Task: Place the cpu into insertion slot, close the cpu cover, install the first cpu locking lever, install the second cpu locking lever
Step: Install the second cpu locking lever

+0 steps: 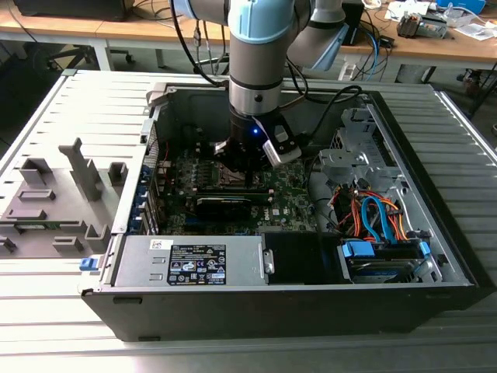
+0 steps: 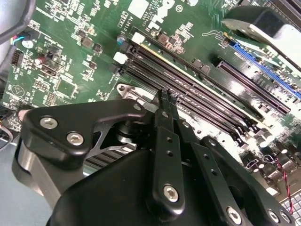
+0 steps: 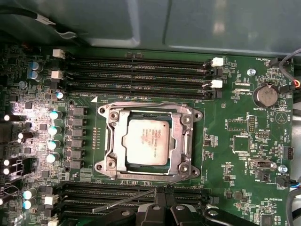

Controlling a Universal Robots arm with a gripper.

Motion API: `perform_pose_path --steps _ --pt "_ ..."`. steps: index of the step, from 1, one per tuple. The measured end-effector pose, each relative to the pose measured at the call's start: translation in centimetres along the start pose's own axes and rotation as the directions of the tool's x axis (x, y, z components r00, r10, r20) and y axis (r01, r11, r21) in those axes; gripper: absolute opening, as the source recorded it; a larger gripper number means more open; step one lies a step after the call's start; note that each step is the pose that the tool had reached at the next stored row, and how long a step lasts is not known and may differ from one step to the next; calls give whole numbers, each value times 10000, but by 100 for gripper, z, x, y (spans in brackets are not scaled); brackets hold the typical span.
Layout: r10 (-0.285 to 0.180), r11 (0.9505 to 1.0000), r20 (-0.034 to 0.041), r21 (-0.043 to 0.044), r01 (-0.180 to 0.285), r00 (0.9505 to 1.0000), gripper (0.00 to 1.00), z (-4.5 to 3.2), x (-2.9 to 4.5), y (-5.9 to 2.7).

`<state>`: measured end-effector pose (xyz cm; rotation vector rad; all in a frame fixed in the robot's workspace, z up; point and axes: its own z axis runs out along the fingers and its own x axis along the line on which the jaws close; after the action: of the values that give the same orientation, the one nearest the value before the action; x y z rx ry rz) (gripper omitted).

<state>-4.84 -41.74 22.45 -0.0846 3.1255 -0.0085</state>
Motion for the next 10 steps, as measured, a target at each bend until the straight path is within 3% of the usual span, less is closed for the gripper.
perform_pose_path --steps 10 --pt "0 10000 0 0 0 10000 11 6 137 2"
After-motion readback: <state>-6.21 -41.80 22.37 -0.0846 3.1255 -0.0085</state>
